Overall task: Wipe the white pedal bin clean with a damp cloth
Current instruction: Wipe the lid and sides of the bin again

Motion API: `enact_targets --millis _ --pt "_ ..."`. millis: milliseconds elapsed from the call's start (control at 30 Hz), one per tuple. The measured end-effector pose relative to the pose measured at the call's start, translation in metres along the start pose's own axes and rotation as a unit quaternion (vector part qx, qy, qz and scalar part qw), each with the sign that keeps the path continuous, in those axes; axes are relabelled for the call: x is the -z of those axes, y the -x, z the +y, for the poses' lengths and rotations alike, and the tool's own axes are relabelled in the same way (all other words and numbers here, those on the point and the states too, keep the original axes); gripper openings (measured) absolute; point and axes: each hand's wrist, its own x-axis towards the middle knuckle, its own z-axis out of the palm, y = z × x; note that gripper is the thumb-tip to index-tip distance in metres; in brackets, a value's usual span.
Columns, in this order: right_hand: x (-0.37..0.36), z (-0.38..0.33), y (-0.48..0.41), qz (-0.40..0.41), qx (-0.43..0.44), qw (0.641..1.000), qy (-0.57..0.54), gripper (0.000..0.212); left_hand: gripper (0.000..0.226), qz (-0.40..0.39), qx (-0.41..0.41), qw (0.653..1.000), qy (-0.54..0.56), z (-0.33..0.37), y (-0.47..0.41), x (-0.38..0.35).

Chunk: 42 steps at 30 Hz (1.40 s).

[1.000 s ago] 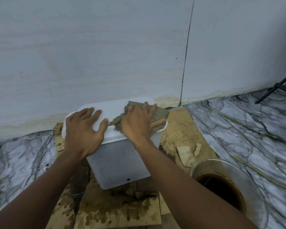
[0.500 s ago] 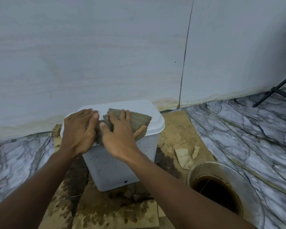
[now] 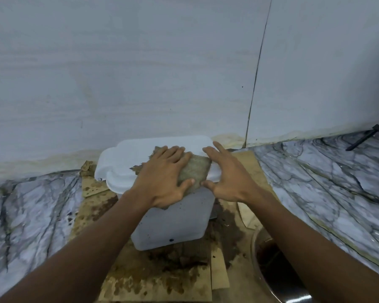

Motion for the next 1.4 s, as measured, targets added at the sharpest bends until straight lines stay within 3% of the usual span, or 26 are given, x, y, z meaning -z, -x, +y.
enact_targets --millis 333,567,900,1067,1233,1400 --pt "0.009 0.013 -0.028 -0.075 0.067 0.989 0.110 0.094 0.074 0.003 0.033 0.999 0.018 -0.028 0.025 0.011" --pt "-0.003 0.011 -0.048 -0.117 0.111 0.983 0.086 0.081 0.077 0.016 0.091 0.996 0.015 -0.076 0.062 0.019" --pt "-0.021 0.018 -0.083 -0.011 0.091 0.996 0.024 0.067 0.057 0.135 0.145 0.978 -0.068 -0.067 0.029 -0.014" --pt "-0.024 0.014 -0.112 -0.004 0.086 0.996 0.035 0.084 0.055 0.223 0.150 0.960 -0.074 -0.091 0.010 -0.035" --pt "-0.022 0.019 -0.140 0.021 0.045 0.999 0.007 0.073 0.054 0.312 0.141 0.937 -0.070 -0.100 -0.013 -0.064" --pt "-0.026 0.019 -0.158 0.027 0.033 0.999 -0.011 0.066 0.059 0.314 0.131 0.934 -0.108 -0.106 -0.013 -0.095"
